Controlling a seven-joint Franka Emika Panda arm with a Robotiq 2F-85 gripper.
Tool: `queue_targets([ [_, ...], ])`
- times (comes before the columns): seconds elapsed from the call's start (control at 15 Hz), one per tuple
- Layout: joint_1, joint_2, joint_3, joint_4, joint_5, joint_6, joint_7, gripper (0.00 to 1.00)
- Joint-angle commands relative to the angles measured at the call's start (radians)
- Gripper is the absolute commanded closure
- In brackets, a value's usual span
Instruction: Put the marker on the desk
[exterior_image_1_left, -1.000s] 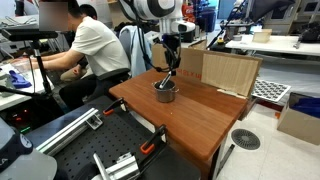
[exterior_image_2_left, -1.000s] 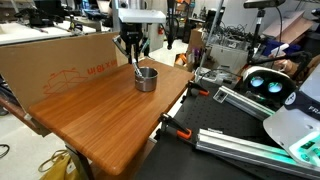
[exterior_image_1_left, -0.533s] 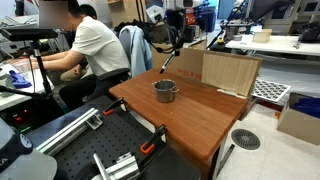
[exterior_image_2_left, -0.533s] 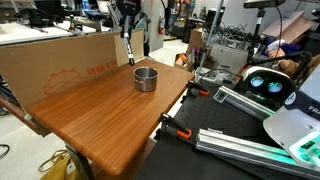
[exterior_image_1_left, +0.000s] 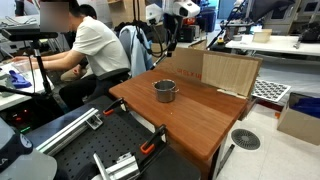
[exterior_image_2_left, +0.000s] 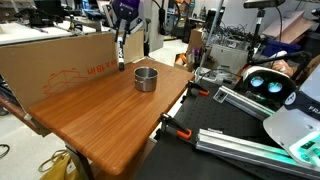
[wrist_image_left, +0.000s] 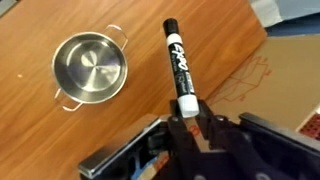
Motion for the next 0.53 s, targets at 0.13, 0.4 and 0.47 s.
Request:
queue_targets([
  [0.13, 0.019, 0.105, 0.019, 0.042, -0.018, 0.001, 0.033, 0.94],
  [0.4, 0.063, 0.19, 0.008, 0.088, -0.064, 0.033, 0.097, 0.94],
  [0.47, 0.073, 0.214, 0.002, 0.109, -0.079, 0.04, 0.117, 0.94],
])
